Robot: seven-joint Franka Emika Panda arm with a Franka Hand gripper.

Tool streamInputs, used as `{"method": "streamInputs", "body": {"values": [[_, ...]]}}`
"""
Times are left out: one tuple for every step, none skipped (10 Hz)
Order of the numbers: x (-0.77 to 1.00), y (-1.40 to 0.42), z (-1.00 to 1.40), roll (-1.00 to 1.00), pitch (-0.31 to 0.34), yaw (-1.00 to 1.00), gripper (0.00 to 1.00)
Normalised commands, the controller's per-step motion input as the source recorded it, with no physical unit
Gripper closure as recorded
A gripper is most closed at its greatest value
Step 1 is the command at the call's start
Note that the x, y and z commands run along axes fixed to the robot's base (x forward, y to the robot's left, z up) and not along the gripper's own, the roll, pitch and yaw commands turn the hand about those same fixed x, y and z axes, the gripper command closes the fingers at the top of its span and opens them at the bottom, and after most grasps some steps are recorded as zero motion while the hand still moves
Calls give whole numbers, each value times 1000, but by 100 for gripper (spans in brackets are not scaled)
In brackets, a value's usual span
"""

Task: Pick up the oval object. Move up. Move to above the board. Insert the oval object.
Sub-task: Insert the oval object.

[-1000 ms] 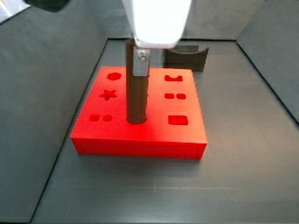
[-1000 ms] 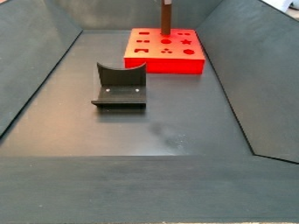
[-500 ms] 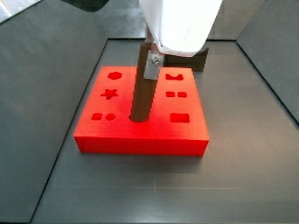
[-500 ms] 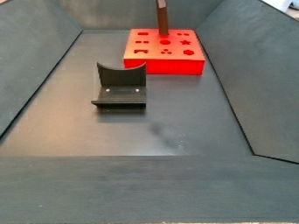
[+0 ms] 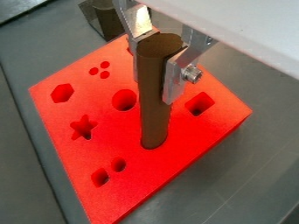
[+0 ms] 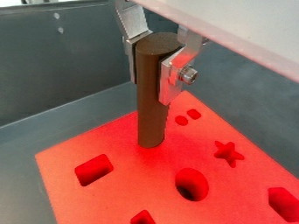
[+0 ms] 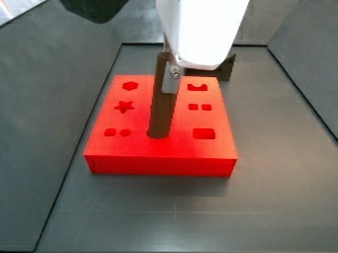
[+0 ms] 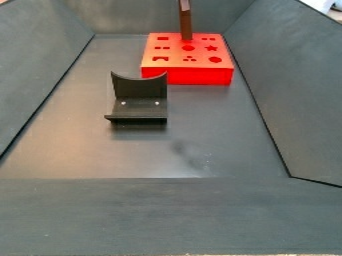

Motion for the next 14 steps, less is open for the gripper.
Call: {"method": "streamInputs", "body": {"values": [[69,0,-814,-11,-183,-14,100],[0,-54,-734,0,-260,0,100],[0,-57,-397,47,-171,0,100],[100,-106,-589,264,39,0,100],[186,-91,-711,244,120,0,100],[243,-6,-923,119,113,0,100],[80,0,-860,0,-187,-11,100],[-26,0,-494,0,-383,0,100],[-80,0,-326,0,-467,0,100],[-191,0,-106,-27,-500,6,100],[-171,0,-86,-24,-500,20,100],[-197,0,-106,0,-500,0,100],[-220,0,-120,0,-500,0,100],[-363,-46,-169,29,-500,0,100]]}}
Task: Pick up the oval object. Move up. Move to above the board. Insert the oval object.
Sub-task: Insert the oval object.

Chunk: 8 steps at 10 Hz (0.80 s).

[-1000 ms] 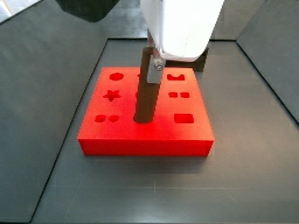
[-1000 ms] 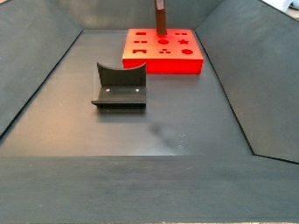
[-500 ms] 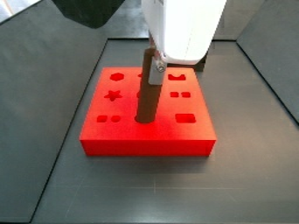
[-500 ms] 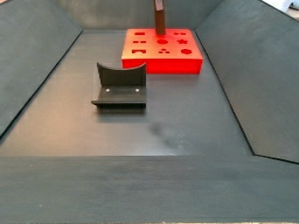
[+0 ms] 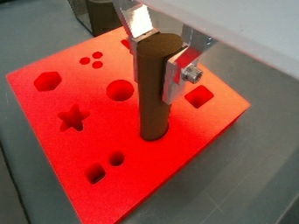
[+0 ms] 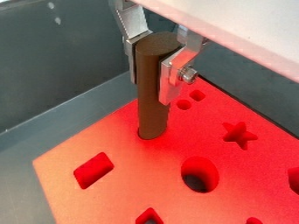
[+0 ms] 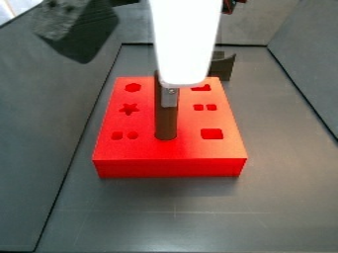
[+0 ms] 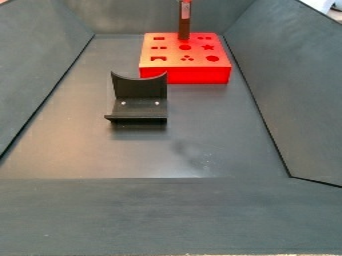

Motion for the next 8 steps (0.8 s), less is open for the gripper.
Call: {"method": "streamInputs", "body": {"values": [[-569,-217,-246,254,-474,0,100],[-474,-380,-229,500,-267,74,100],[-326,-377,-100,500,-124,57,100],[0,-360,-189,500,0,74,100],[137,0,-234,117,0,0,100],[234,0,-97,0,24,-57,100],[443,0,-217,60,147,-29,100],[691,0,-440,119,320,-89,100]]}}
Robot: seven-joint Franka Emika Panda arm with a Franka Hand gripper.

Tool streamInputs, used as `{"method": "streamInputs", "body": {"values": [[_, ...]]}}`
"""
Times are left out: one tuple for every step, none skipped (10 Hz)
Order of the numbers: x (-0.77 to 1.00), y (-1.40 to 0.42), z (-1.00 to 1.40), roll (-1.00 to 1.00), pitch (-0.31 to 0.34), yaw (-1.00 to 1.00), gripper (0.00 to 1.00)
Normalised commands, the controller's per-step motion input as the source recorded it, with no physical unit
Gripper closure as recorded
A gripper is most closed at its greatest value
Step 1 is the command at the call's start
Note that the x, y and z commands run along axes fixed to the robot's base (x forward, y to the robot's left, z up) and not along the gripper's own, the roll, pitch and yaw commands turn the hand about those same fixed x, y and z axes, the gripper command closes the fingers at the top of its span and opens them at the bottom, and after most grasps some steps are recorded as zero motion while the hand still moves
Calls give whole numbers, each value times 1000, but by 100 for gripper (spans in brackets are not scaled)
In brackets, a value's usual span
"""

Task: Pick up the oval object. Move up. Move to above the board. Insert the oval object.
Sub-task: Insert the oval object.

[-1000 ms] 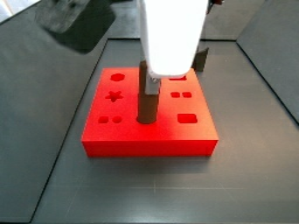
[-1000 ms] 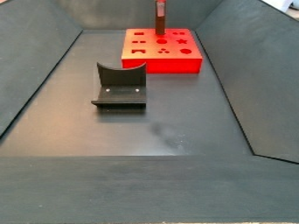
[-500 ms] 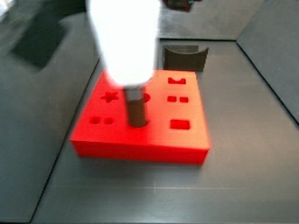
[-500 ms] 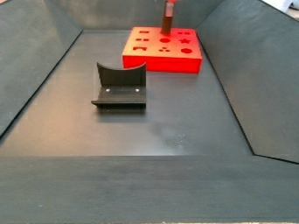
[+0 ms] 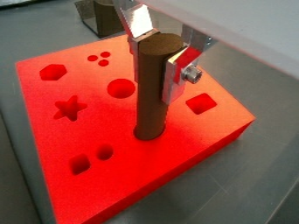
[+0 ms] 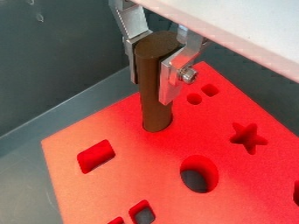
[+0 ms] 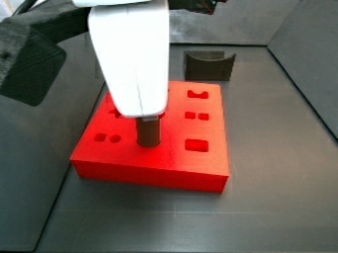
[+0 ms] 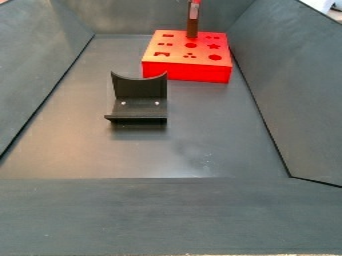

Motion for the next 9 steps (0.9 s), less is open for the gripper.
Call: {"method": "streamInputs", "body": {"values": [[700,74,-486,30,306,-134,100],[320,183,-206,-10,170,-229,100],[57,51,0,-30,0,-171,100],[0,0,-60,13,0,0,100],[0,-131,-743,246,23,0,100],[146,-180,-969,201,0,0,100],[286,0,-1000,100,0,0,100],[23,0,-206,-17,-146,0,100],[0,0,0,0,0,0,100]]}}
